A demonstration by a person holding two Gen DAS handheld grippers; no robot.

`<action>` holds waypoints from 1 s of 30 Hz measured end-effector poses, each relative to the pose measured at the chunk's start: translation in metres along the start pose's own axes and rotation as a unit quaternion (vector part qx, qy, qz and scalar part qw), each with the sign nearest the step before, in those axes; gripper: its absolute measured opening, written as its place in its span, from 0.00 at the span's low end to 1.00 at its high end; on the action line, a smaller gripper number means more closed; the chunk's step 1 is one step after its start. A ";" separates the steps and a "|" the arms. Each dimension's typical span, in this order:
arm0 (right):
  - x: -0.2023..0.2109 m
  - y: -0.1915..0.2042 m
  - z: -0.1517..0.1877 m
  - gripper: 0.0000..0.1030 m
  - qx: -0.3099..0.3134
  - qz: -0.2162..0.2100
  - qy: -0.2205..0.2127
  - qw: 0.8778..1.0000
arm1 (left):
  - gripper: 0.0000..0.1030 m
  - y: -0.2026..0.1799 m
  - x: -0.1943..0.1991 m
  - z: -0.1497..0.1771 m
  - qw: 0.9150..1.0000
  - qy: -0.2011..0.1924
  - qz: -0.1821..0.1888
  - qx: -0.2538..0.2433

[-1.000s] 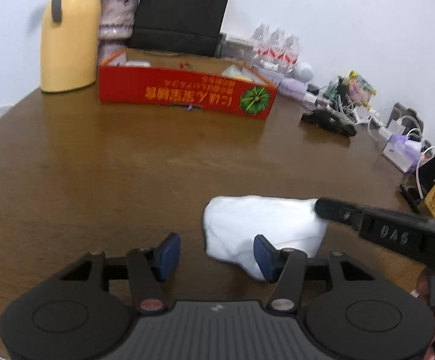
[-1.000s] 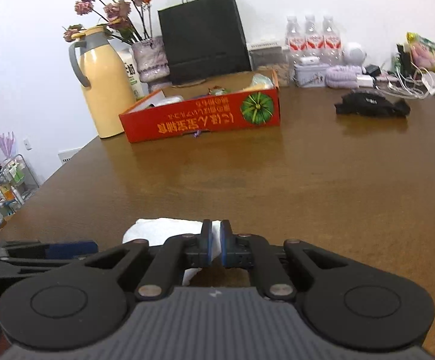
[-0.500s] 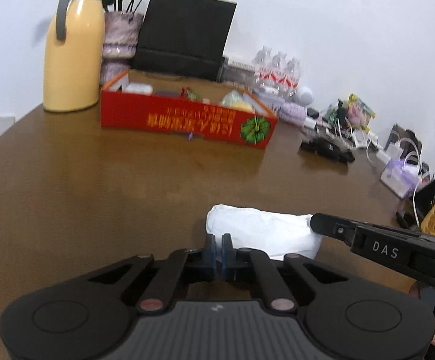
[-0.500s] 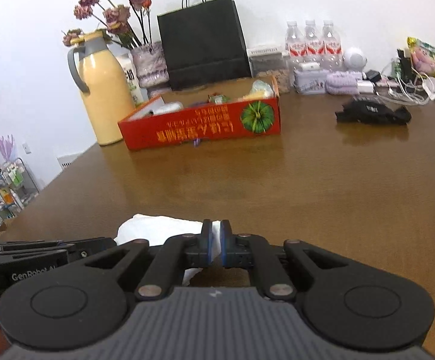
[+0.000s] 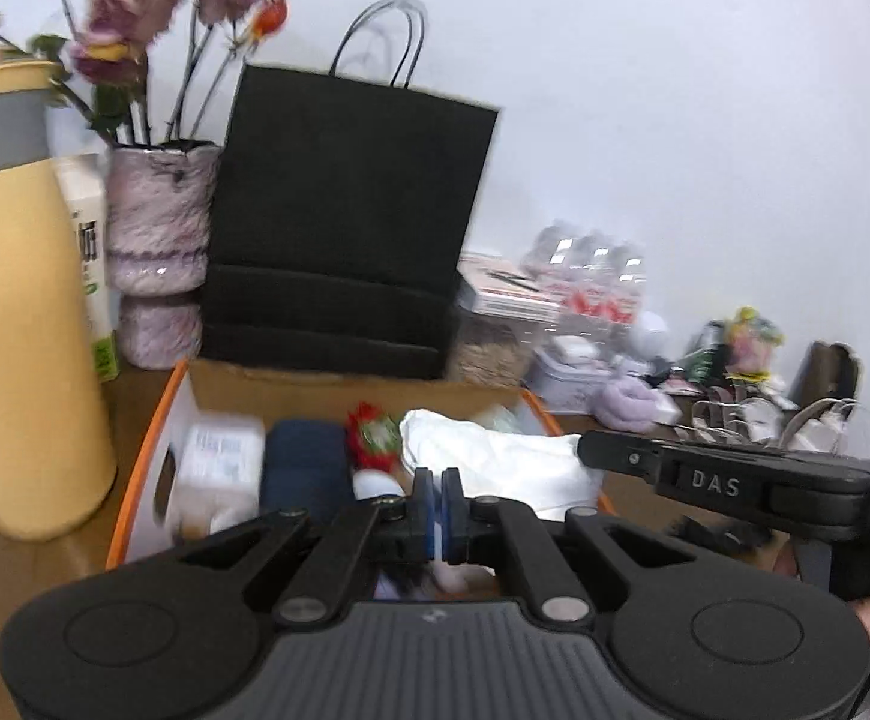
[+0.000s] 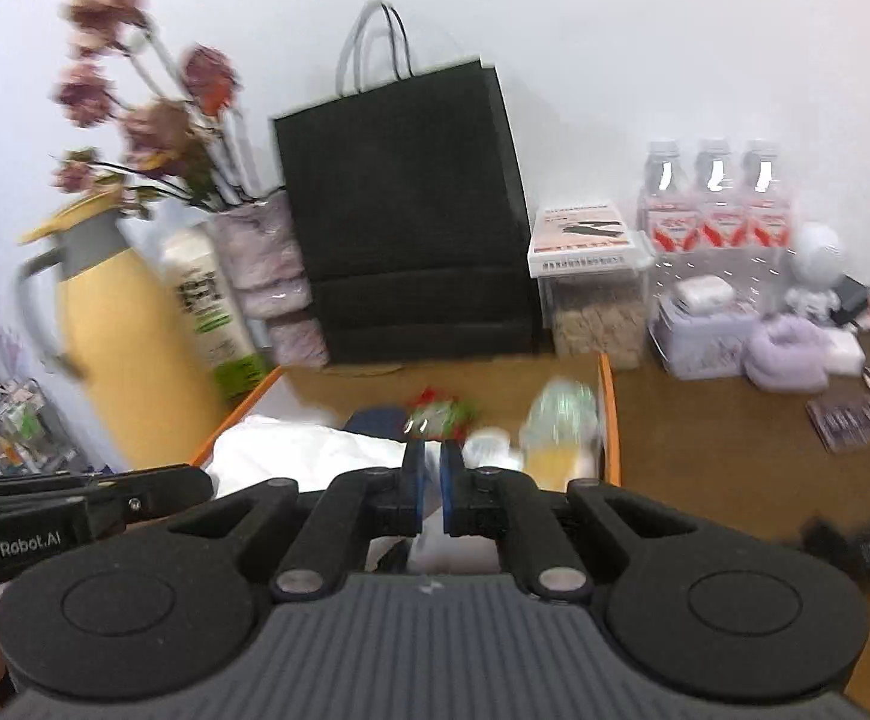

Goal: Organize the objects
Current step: 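Lift the white cloth with both tools and carry it into the box, then open both tools to release the cloth into the box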

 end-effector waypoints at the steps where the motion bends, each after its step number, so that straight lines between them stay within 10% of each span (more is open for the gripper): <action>1: -0.020 -0.005 -0.007 0.06 0.000 0.010 0.009 1.000 | 0.00 0.006 -0.019 -0.007 1.000 0.006 -0.008 -0.002; 10: -0.135 -0.027 0.014 0.11 0.047 0.098 0.086 0.990 | 0.01 0.041 -0.146 0.023 0.993 0.089 -0.081 0.010; 12: -0.139 -0.031 0.021 0.41 0.045 0.111 0.104 0.987 | 0.09 0.037 -0.149 0.031 0.992 0.114 -0.055 0.002; 13: -0.134 -0.031 0.020 0.75 0.044 0.108 0.096 0.989 | 0.14 0.036 -0.144 0.029 0.993 0.111 -0.045 0.010; 15: -0.118 -0.029 0.009 0.97 0.047 0.110 0.059 0.991 | 0.46 0.033 -0.128 0.020 0.995 0.087 -0.041 0.010; 23: -0.029 -0.009 -0.032 1.00 0.031 0.077 0.008 0.996 | 0.63 0.022 -0.042 -0.013 0.997 0.033 -0.061 -0.017; 30: 0.075 0.020 0.026 1.00 0.040 0.056 -0.013 0.998 | 0.90 0.001 0.071 0.032 0.994 0.013 -0.080 -0.067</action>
Point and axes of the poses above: each gripper's, at about its wrist camera, not at the fingertips, and x roughly against the way its jaws point, y to its left, z to its underside, the point moved 10 cm from there along -x, roughly the way its jaws point
